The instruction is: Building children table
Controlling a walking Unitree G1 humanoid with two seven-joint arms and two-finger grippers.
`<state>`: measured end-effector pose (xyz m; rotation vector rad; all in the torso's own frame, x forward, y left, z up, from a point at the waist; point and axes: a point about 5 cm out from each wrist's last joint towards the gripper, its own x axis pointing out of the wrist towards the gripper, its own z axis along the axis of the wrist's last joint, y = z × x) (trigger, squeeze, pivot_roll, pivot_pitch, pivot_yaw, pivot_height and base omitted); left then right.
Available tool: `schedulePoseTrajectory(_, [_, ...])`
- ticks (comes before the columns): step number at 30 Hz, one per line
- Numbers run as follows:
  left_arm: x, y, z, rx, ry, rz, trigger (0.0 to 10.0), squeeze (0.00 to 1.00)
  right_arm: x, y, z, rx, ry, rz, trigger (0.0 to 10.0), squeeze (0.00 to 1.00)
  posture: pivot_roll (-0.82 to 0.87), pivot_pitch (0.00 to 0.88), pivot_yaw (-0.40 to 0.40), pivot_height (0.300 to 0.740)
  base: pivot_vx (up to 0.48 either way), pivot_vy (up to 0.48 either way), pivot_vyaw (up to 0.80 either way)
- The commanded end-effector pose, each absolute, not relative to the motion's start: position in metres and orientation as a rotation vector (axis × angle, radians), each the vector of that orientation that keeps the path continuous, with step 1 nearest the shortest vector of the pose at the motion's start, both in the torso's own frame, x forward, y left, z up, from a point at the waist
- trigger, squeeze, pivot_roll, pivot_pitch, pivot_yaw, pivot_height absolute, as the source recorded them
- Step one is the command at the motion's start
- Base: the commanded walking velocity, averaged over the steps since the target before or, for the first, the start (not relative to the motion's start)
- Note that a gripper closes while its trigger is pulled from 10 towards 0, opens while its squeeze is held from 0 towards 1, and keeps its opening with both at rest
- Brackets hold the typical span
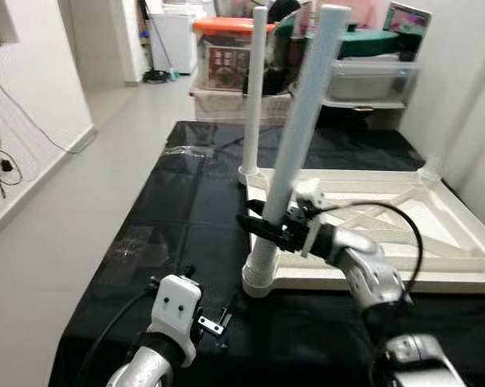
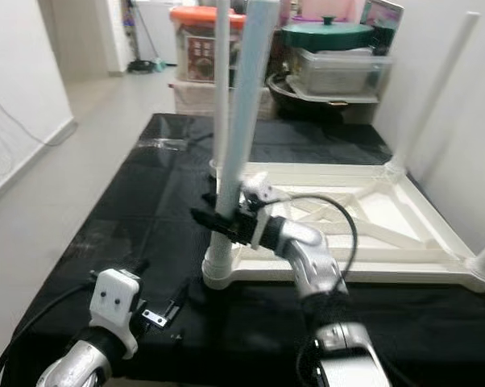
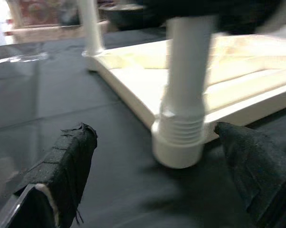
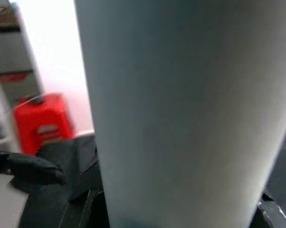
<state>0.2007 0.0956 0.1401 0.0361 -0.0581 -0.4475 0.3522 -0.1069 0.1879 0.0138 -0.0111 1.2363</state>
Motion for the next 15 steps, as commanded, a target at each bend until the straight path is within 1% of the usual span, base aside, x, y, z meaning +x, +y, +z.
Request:
schedulePoseTrajectory(1, [0.198, 0.094, 0.141, 0.042, -0.049, -0.443, 10.0, 0.00, 0.349, -0.094, 0.172, 0.064, 0.077, 1.318, 0.0, 0.00, 0.19, 0.062, -0.078, 0.740, 0.000, 0.000, 0.00])
schedulePoseTrajectory(5, [0.197, 0.093, 0.142, 0.039, -0.050, -0.443, 10.0, 0.00, 0.351, -0.091, 0.174, 0.077, 0.088, 1.346, 0.0, 0.00, 0.19, 0.071, -0.085, 0.740, 0.000, 0.000, 0.00])
schedulePoseTrajectory(7, [0.194, 0.092, 0.144, 0.032, -0.051, -0.445, 10.0, 0.00, 0.352, -0.084, 0.177, 0.095, 0.101, 1.406, 0.0, 0.00, 0.20, 0.085, -0.091, 0.740, 0.000, 0.000, 0.00])
schedulePoseTrajectory(9, [0.194, 0.092, 0.144, 0.032, -0.051, -0.445, 10.0, 0.00, 0.352, -0.084, 0.177, 0.095, 0.101, 1.406, 0.0, 0.00, 0.20, 0.085, -0.091, 0.740, 0.000, 0.000, 0.00])
schedulePoseTrajectory(11, [0.190, 0.091, 0.147, 0.022, -0.050, -0.454, 10.0, 0.00, 0.352, -0.075, 0.178, 0.092, 0.113, 1.459, 0.0, 0.00, 0.21, 0.102, -0.094, 0.740, 0.000, 0.000, 0.00])
schedulePoseTrajectory(14, [0.188, 0.090, 0.148, 0.017, -0.049, -0.460, 10.0, 0.00, 0.351, -0.071, 0.178, 0.084, 0.111, 1.497, 0.0, 0.00, 0.22, 0.115, -0.099, 0.740, 0.000, 0.000, 0.00])
schedulePoseTrajectory(15, [0.185, 0.089, 0.150, 0.008, -0.046, -0.472, 10.0, 0.00, 0.350, -0.067, 0.179, 0.078, 0.106, 1.538, 0.0, 0.00, 0.22, 0.123, -0.100, 0.740, 0.000, 0.000, 0.00])
